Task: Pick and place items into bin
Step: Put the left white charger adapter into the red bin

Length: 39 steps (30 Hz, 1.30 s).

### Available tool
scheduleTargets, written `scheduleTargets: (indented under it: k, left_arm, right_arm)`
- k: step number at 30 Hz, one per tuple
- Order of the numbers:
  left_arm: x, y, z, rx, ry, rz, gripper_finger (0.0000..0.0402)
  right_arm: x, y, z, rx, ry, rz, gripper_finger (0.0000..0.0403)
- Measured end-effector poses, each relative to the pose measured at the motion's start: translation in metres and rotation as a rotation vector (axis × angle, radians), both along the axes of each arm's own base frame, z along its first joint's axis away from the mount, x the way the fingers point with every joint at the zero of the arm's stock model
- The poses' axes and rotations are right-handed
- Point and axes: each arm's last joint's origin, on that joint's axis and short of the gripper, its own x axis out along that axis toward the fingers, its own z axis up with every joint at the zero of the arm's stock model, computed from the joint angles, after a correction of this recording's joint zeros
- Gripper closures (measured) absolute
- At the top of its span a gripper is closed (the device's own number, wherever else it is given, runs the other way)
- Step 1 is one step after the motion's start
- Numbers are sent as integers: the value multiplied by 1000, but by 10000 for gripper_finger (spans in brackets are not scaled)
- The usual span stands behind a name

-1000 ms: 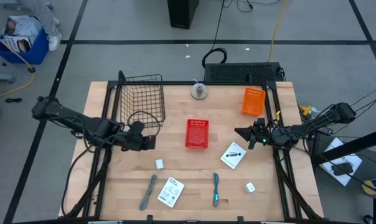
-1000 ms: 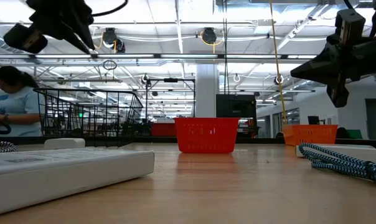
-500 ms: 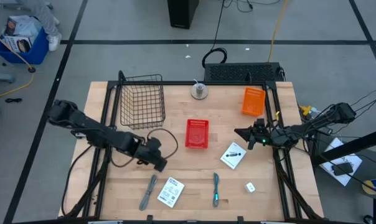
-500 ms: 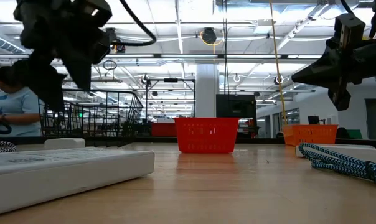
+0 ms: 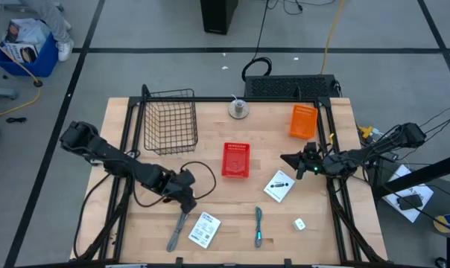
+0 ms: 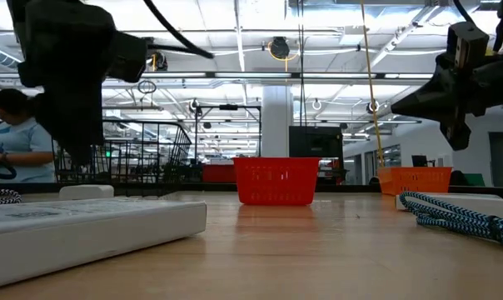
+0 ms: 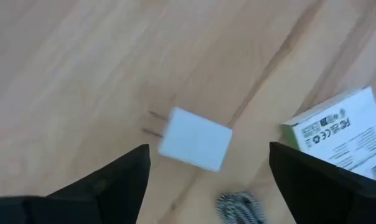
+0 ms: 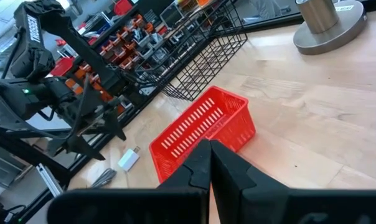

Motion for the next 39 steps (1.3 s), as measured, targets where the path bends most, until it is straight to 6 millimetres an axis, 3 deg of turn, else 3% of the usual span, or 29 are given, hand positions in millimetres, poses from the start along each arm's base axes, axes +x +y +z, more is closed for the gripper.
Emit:
scheduleTargets:
  k: [16,25,39]
  left_arm:
    - [10,-5,-34,81,98,-178,41]
    - [11,-5,-38,88,107,-178,90]
    - [22,-8,-34,80,-19,-193,157]
  right_arm:
    - [-1,1,-10,79,73,26,403]
    - [-1,1,-11,74,87,22,403]
    - [0,1,-12,84,92,18,403]
